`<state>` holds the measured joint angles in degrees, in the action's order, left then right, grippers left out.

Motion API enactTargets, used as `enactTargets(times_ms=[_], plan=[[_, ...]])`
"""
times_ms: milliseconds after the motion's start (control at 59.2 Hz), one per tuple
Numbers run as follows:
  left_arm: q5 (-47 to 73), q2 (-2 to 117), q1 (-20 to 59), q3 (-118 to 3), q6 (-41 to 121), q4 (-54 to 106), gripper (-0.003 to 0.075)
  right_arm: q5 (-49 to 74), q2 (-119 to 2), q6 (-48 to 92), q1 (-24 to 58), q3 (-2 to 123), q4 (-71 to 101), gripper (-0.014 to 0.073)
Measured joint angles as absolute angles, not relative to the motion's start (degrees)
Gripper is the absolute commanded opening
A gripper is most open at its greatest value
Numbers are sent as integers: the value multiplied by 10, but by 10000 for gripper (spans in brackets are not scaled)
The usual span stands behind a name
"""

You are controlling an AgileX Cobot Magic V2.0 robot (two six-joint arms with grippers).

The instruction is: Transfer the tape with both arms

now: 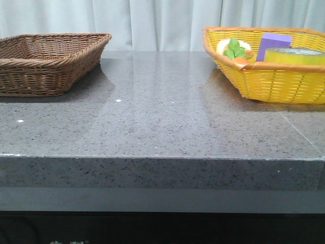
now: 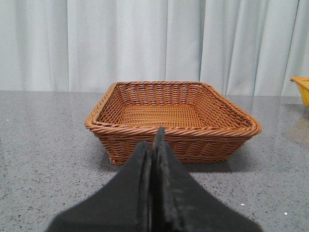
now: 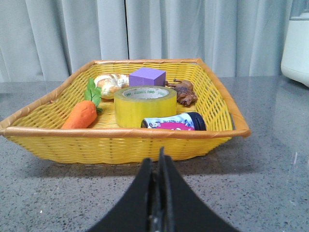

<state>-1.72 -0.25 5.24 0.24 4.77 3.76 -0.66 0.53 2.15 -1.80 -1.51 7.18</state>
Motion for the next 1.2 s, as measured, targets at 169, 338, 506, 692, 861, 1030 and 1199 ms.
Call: enactTargets(times_ms=[169, 338, 506, 692, 861, 1030, 1199], plan=[[-17, -3, 52, 2, 48, 38, -20, -7, 5, 21, -18, -15, 72, -67], [-17, -3, 52, 2, 48, 38, -20, -7, 5, 21, -18, -15, 72, -67], [-17, -3, 52, 2, 48, 38, -20, -7, 5, 21, -18, -15, 72, -67], [-17, -3, 52, 2, 48, 38, -20, -7, 5, 21, -18, -15, 72, -67], [-17, -3, 52, 2, 48, 38, -20, -7, 5, 21, -18, -15, 72, -67], [-41, -3, 52, 2, 48, 38, -20, -7, 5, 21, -18, -15, 72, -67], [-79, -3, 52, -3, 48, 38, -20, 0, 5, 21, -18, -13, 72, -67]])
